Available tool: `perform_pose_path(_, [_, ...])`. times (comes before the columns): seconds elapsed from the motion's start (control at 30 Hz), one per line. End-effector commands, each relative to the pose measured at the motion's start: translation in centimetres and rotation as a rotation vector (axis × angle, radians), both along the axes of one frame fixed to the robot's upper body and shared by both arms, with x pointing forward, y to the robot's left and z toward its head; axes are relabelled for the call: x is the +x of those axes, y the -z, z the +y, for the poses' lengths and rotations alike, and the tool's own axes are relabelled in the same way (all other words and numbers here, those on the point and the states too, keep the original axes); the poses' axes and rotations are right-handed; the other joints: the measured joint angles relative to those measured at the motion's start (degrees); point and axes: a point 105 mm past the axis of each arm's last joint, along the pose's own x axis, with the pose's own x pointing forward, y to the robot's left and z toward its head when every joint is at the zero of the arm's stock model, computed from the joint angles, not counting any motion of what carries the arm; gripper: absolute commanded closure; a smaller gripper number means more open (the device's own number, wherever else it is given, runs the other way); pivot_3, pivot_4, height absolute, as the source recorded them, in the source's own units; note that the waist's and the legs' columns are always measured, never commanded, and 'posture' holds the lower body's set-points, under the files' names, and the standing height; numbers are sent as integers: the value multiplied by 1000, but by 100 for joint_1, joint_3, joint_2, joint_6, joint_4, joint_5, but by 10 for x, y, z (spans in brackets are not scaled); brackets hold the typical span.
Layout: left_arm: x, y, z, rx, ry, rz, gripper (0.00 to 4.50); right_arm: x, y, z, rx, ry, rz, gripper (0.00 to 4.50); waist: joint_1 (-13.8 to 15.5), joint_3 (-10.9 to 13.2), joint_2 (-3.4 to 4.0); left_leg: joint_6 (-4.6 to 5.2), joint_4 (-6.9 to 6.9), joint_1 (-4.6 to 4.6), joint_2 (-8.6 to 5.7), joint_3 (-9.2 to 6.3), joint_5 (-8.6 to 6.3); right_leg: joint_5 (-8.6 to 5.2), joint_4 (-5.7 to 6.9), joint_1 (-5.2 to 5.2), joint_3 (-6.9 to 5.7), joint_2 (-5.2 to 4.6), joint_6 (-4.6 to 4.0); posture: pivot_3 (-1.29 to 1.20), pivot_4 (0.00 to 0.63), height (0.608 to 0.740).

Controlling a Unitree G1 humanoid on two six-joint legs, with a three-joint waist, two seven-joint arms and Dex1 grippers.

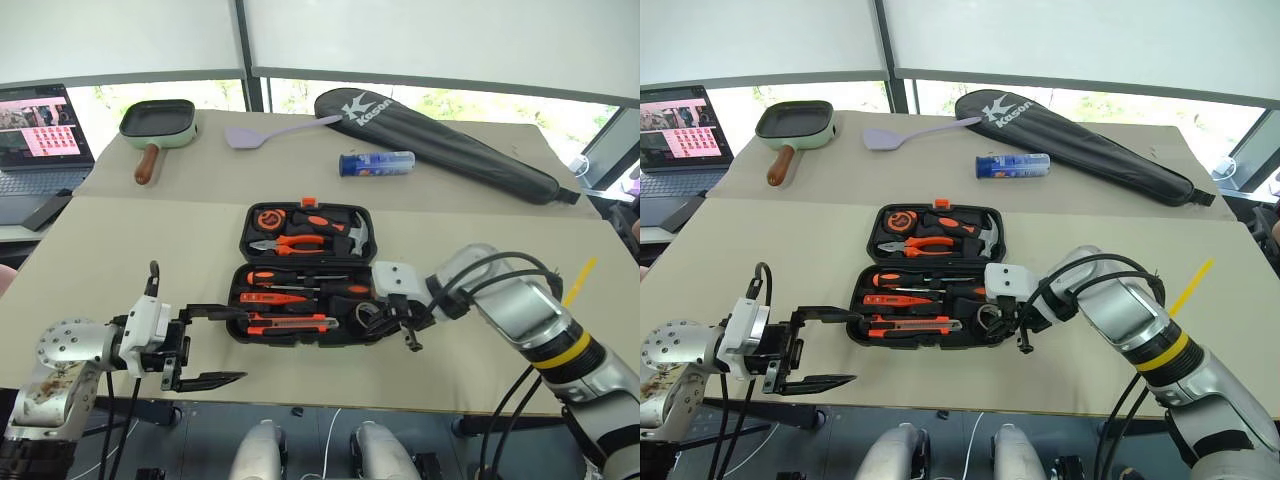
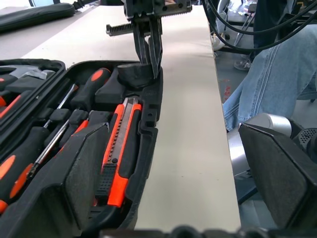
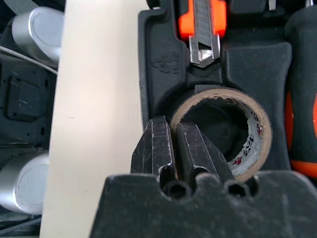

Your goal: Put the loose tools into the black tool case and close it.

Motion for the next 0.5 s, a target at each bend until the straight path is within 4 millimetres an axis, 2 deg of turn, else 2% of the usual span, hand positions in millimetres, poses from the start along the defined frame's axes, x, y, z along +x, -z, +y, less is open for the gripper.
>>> perform_pose_path(0.03, [5, -9, 2, -22, -34, -25, 0, -1, -5, 2, 3, 0, 30, 3439, 0, 0, 0, 0, 0, 0, 0, 0, 0, 0, 0, 0, 0, 0, 0, 0, 150, 740])
perform_pose_path(0.2, [9, -16, 6, -62, -105, 22, 0, -10, -20, 4, 39, -71, 83, 1901, -25, 2, -2, 0, -3, 1, 3, -6, 0, 0, 1, -1, 0, 3, 0, 0, 150, 740])
perform_pose_path(0.33, [16, -14, 12, -33, -182, 5, 0, -19, -35, 1, 92, -117, 153, 407, -28, 2, -3, 0, -2, 0, 3, -15, 0, 0, 2, -1, -1, 3, 0, 0, 150, 740])
perform_pose_path(0.4, [24, -19, 20, -82, -265, 16, 0, -25, -52, -4, 213, -159, 189, 407, -29, 3, -3, 0, -2, 1, 3, -17, 0, 0, 2, -2, -1, 3, 0, 0, 150, 740])
perform_pose_path(0.47, [29, -23, 28, -137, -322, 27, 0, -19, -62, -10, 316, -140, 154, 407, -28, 4, -6, 0, -2, 0, 4, -25, 0, 0, 3, -1, -1, 3, 0, 0, 150, 740])
perform_pose_path(0.5, [34, -28, 33, -183, -368, 15, 258, -10, -63, -15, 352, -107, 114, 389, -29, 4, -6, 0, -2, 0, 4, -33, 0, 0, 2, -1, -1, 4, 0, 0, 150, 740])
